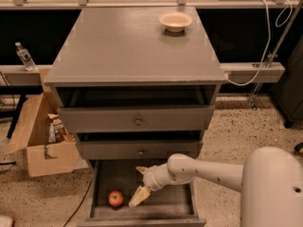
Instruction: Pick apple from bottom drawer and place on counter
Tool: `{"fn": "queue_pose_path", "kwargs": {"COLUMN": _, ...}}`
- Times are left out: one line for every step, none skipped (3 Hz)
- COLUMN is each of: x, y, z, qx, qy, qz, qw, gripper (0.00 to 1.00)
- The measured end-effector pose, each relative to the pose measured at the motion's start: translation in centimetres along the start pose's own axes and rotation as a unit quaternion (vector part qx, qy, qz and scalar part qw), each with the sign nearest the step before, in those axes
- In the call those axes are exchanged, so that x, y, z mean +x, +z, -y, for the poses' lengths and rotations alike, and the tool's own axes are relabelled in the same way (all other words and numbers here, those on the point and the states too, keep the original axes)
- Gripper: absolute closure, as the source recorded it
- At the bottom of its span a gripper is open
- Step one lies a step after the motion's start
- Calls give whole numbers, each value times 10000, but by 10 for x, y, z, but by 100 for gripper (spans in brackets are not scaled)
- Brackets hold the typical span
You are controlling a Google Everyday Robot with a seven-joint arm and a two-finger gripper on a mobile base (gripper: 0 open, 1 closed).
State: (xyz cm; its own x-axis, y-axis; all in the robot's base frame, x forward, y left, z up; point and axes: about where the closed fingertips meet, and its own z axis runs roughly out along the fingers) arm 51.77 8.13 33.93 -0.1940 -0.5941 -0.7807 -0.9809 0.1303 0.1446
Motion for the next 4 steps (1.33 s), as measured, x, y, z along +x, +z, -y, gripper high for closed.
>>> {"fn": "queue_pose_path", "kwargs": {"x": 35, "y": 30, "z": 19, "qx": 2, "qy": -82, "qz": -63, "qw": 9999, "gripper": 0}}
{"fn": "queue_pose_path", "kwargs": {"x": 57, "y": 57, "z": 27, "qx": 95, "qy": -225, "qz": -230, "qw": 9994, "gripper": 0}}
{"fn": "queue_pose_path", "kwargs": {"x": 71, "y": 82, "z": 36, "qx": 326, "qy": -330, "qz": -368, "qw": 9982, "gripper": 0}}
{"fn": "queue_pose_path", "kwargs": {"x": 81, "y": 106, "z": 52, "qx": 477, "qy": -419, "qz": -435, "qw": 9970, "gripper": 0}}
